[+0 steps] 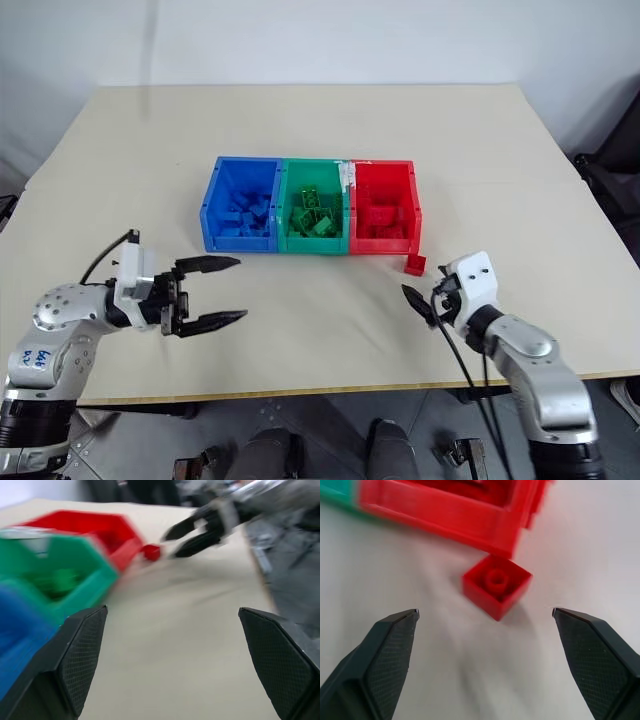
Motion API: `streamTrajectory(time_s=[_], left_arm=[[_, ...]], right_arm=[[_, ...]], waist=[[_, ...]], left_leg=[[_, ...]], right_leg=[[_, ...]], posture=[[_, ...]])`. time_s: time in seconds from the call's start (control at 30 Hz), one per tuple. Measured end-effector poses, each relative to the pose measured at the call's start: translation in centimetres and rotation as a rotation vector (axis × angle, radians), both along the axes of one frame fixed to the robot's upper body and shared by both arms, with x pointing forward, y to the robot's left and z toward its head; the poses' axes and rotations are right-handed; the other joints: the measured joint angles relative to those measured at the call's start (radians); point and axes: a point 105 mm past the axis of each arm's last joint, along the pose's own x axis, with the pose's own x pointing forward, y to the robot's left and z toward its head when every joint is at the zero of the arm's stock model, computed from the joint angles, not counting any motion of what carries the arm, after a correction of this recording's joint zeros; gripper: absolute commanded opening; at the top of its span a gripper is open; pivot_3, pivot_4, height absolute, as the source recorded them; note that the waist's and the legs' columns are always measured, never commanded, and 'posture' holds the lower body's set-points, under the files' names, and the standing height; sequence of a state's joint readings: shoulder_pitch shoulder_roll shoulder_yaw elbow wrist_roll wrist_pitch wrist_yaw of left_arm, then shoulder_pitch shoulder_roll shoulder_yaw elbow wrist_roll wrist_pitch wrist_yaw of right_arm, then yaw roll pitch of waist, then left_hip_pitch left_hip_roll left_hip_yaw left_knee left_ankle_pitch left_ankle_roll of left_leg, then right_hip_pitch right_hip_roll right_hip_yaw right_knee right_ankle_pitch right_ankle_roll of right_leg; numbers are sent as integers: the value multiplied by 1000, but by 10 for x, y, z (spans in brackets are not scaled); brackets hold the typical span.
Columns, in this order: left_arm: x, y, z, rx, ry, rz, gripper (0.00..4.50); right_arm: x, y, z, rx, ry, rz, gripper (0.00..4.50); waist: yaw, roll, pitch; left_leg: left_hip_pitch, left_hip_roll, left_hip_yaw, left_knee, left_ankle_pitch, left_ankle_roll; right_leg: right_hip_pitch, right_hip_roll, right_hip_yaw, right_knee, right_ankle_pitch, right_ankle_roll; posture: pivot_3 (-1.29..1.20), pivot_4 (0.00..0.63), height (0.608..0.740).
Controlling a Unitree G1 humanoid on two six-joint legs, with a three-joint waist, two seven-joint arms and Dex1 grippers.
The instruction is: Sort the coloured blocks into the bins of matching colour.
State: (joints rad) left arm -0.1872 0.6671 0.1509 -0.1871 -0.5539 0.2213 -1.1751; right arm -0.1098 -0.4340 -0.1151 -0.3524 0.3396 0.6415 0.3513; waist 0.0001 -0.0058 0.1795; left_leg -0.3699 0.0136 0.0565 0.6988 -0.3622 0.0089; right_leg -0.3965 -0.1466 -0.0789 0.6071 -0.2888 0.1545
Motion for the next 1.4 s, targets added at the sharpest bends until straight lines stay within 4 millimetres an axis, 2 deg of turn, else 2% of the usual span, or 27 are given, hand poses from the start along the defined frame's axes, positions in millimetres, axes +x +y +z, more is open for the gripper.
streamTrajectory(time_s=[0.2, 0.3, 0.53, 0.77, 0.83, 0.9, 0.97, 1.1, 1.2, 1.27, 1.4], left_arm=[[5, -7, 8, -24, -25, -14, 4462], [6, -11, 14, -27, -39, -40, 4500], [5, -15, 13, -26, -21, -61, 4500], [6, -16, 11, -39, -16, -51, 4500], [7, -14, 9, -50, -9, -29, 4500], [9, -15, 12, -107, -14, 4, 4500], [11, -13, 15, -131, -20, 31, 4500], [10, -6, 13, -129, -20, 68, 4500], [10, 3, 12, -93, -35, 85, 4500], [12, 8, 14, -77, -54, 100, 4500], [15, 12, 12, -62, -66, 126, 4500]], right_arm=[[12, 23, -10, 36, 11, -152, 4500], [20, 29, -8, 47, -4, -224, 3862], [26, 24, -5, 30, -12, -287, 1448], [16, 8, 1, -43, 0, -278, 1470], [5, 22, 15, -18, 0, -112, 1470], [-6, 47, 36, 49, -25, 76, 1470], [-7, 63, 54, 92, -63, 173, 1470], [19, 74, 94, 70, -200, 201, 1470], [56, 74, 114, 26, -261, 142, 1470], [80, 70, 116, -27, -267, 85, 1470], [114, 62, 100, -98, -232, -7, 1470]], waist=[[-2, 0, 0], [-5, 0, 0], [-5, 1, 0], [-5, 1, 0], [-4, 2, 1], [-5, 2, 1], [-8, 2, 1], [-8, 2, 1], [-10, 2, 1], [-11, 2, 1], [-20, 2, 1]], left_leg=[[0, 0, 0, 0, 0, 0], [0, 0, 0, 0, 0, 0], [-1, 0, 0, -1, 0, 0], [-1, 0, 0, -2, 0, 0], [-1, 0, 0, -2, 0, 0], [0, 1, -2, -2, 0, 0], [0, 2, -5, -1, 0, 0], [0, 1, -6, -1, 0, 0], [0, 0, -4, -1, 0, 0], [-1, 0, 0, -2, 0, 0], [-2, 0, 2, -3, 0, 0]], right_leg=[[0, 0, 1, 1, 0, 0], [-1, 0, 1, 1, 0, 0], [-1, 0, 1, 1, 0, -1], [-2, 0, 1, 0, 0, -1], [-2, 1, 1, 0, 0, -1], [-2, 1, 1, 0, 0, -1], [-2, 2, 2, 0, 0, -1], [-2, 2, 2, 1, 0, -1], [-3, 1, 2, 2, -1, -1], [-4, 1, 2, 2, -1, -2], [-6, 1, 1, 2, -1, -2]], posture=[[0, 150, 740], [0, 150, 740], [0, 150, 740], [0, 150, 740], [0, 150, 740], [0, 150, 740], [0, 150, 740], [0, 150, 740], [0, 150, 740], [0, 150, 740], [0, 150, 740]])
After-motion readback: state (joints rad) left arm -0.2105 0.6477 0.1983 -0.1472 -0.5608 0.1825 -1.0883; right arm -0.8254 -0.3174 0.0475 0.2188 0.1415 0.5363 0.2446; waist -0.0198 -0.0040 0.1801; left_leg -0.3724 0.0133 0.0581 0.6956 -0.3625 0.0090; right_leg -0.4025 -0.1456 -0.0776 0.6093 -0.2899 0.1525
